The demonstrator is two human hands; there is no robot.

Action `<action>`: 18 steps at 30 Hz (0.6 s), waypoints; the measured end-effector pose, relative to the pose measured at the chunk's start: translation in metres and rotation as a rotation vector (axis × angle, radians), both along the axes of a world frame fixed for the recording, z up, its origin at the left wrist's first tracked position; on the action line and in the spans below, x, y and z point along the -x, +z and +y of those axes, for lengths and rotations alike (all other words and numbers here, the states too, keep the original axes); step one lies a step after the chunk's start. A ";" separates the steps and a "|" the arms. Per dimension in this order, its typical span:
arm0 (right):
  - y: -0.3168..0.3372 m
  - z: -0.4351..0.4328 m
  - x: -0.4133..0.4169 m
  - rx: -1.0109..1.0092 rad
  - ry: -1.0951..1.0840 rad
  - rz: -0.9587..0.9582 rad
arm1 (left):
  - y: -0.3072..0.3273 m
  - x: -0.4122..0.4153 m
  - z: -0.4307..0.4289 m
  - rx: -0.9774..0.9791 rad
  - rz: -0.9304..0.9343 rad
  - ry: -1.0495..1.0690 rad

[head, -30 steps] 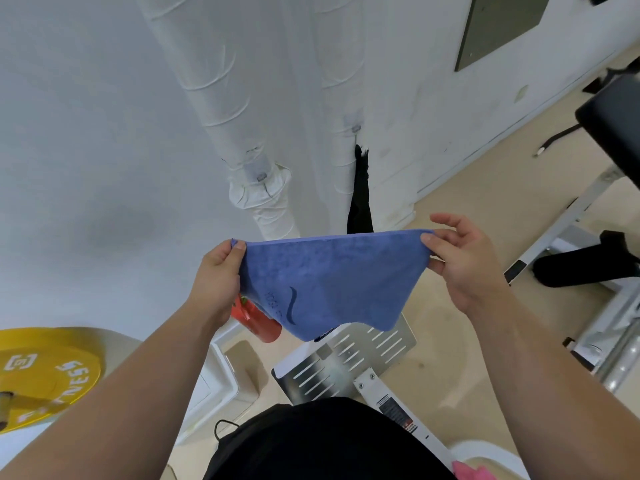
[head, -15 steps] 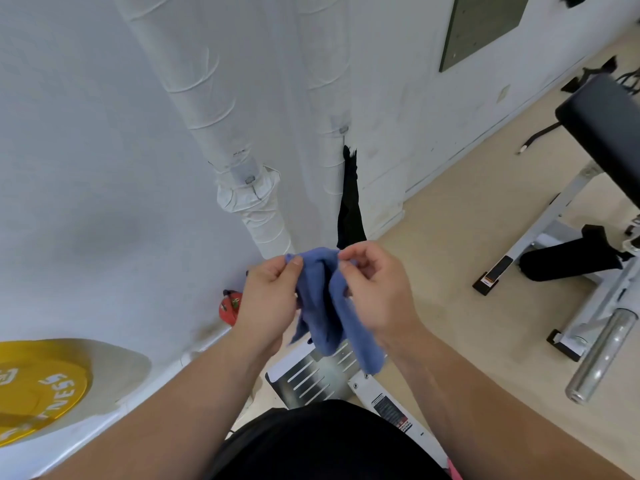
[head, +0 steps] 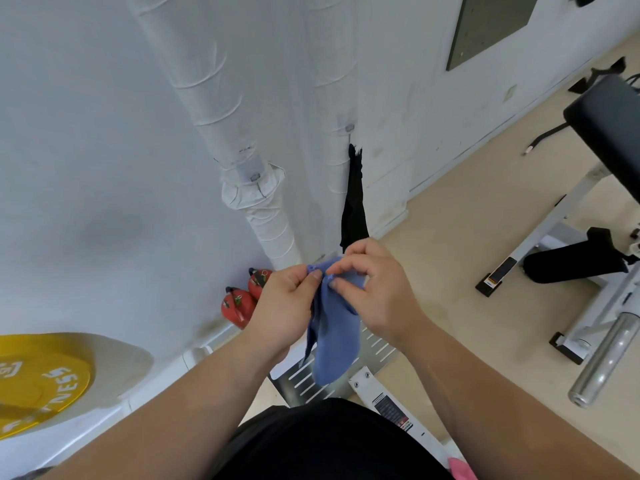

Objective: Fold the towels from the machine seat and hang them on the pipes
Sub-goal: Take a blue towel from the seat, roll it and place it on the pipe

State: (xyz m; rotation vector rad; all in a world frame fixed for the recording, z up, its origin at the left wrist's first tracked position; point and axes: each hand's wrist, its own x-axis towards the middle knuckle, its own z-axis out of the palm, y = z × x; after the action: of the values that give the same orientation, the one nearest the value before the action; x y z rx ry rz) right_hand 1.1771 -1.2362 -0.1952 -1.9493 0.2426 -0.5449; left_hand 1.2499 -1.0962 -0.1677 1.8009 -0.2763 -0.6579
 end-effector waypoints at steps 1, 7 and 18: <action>0.001 -0.003 0.000 0.056 0.030 -0.015 | -0.001 -0.004 0.002 -0.007 -0.008 -0.005; 0.008 -0.006 -0.006 0.179 0.068 -0.051 | 0.009 -0.013 0.009 0.012 0.048 -0.223; -0.007 -0.017 -0.005 0.192 0.067 -0.060 | 0.017 -0.013 0.009 0.048 0.075 -0.256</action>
State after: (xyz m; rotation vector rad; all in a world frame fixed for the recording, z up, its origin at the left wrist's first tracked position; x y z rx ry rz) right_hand 1.1822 -1.2529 -0.2021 -2.1145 0.0888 -0.6002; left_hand 1.2628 -1.0873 -0.1507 1.7056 -0.4730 -0.8886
